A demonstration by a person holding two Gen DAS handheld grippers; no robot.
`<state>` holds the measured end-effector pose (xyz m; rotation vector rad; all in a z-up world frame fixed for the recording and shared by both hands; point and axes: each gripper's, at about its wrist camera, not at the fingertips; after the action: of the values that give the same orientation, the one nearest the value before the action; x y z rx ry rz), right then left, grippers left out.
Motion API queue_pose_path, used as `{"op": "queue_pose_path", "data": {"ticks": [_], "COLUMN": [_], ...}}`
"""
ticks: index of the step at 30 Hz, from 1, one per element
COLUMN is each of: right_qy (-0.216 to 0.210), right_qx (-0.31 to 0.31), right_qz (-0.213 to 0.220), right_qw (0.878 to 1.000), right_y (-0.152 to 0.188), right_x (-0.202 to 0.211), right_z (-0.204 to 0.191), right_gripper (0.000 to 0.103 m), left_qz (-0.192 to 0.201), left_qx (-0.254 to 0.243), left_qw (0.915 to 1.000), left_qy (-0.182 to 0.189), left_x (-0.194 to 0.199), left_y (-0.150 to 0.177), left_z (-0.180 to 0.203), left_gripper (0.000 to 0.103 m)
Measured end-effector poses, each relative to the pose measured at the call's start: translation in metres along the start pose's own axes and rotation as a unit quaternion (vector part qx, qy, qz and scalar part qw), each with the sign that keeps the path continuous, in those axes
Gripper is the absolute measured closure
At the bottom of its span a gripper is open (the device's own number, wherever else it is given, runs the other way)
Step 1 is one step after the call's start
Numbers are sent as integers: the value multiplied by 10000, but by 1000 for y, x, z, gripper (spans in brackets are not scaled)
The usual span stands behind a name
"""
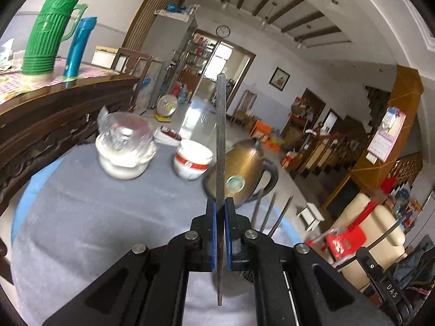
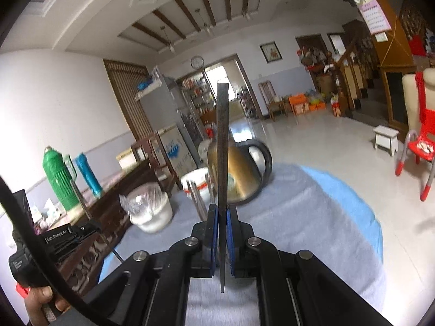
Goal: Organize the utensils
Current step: 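Lower both held chopsticks into the grey holder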
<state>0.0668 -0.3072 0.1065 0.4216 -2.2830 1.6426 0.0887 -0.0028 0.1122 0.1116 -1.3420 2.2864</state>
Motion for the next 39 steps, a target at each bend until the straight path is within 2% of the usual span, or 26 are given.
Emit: {"op": "queue_pose_path", "data": {"ticks": [9, 18, 29, 39], "right_qy": [41, 186, 224, 185], "right_qx": [80, 369, 642, 716], "right_qz": [152, -79, -416, -677], "right_qw": [9998, 9991, 9968, 9950], "right_y": [-22, -9, 9, 22], "right_x": [-33, -73, -105, -121], "right_z": [-9, -16, -18, -22], "right_gripper": [96, 96, 96, 96], "left_qz": [133, -112, -320, -527], "left_qx": [119, -37, -206, -352], "left_qw": [9997, 9999, 9989, 9977], "left_qy": [177, -83, -260, -249], "left_x": [-50, -94, -119, -130], "left_y": [-11, 8, 25, 37], "left_z": [21, 19, 12, 12], "left_gripper": [97, 97, 97, 97]}}
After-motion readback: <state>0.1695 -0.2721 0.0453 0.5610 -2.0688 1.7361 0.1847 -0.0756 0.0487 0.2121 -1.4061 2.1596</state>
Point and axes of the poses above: each gripper's, at about its wrist camera, not at the fingertips, and x roughly against the way its jaws point, z to its right, y to its underside, and after that the axes turned 13 degrees about y, right-handed
